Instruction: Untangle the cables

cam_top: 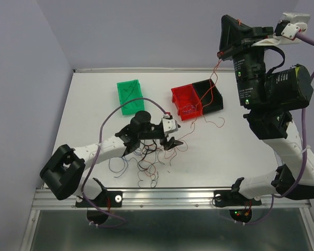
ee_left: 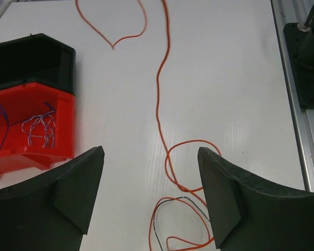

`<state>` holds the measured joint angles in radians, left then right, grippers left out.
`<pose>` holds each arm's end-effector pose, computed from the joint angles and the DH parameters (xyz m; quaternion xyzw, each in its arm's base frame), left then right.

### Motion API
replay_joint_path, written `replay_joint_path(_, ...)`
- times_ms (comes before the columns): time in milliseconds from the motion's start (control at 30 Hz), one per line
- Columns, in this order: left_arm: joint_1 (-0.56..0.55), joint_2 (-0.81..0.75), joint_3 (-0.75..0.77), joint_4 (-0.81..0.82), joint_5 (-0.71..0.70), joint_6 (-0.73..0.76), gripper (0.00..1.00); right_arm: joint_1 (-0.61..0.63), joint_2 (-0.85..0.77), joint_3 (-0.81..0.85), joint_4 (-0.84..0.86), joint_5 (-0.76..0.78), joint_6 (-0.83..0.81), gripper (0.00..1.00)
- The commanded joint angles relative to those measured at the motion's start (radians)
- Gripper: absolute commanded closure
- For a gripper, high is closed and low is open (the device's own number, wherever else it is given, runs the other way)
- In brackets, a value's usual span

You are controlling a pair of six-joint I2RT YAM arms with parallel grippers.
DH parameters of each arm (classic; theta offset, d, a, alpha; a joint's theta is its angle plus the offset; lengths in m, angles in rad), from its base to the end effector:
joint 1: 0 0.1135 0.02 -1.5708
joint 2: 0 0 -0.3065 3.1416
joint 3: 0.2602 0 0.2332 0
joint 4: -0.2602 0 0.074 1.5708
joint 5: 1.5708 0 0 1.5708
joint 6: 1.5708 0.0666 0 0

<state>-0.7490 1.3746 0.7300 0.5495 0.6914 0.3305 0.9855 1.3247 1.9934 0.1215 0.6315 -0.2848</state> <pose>0.1917 -0.2362 0.3148 0.5533 0.4800 -0.3767 0.5670 0.1294 0.1240 0.6883 0.0166 0.4615 0.1908 0.8662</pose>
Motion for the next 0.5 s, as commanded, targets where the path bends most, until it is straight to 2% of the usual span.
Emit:
replay_joint_path(0,-0.076,0.017,0.069,0.063,-0.052,0.016,0.16,0.007,0.01,0.007,0.05,-0.009,-0.016,0.99)
replay_joint_path(133,-0.111,0.084,0.097,0.053,-0.082,0.04,0.16,0.007,0.022,0.007,0.056,-0.007,-0.024,0.99)
replay_joint_path(167,-0.127,0.125,0.112,0.049,-0.177,0.051,0.17,0.007,0.024,0.004,0.056,-0.006,-0.025,0.99)
replay_joint_path(333,-0.15,0.25,0.201,-0.059,-0.34,0.044,0.28,0.007,0.021,-0.005,0.066,-0.009,-0.024,0.99)
replay_joint_path(367,-0.15,0.264,0.207,-0.057,-0.399,0.036,0.44,0.007,0.019,0.001,0.067,-0.01,-0.027,0.99)
replay_joint_path(433,-0.15,0.28,0.212,-0.057,-0.47,0.038,0.7,0.007,0.015,0.005,0.069,-0.009,-0.025,0.99)
replay_joint_path(467,-0.15,0.299,0.212,-0.057,-0.49,0.036,0.87,0.007,0.011,0.01,0.069,-0.001,-0.039,0.99)
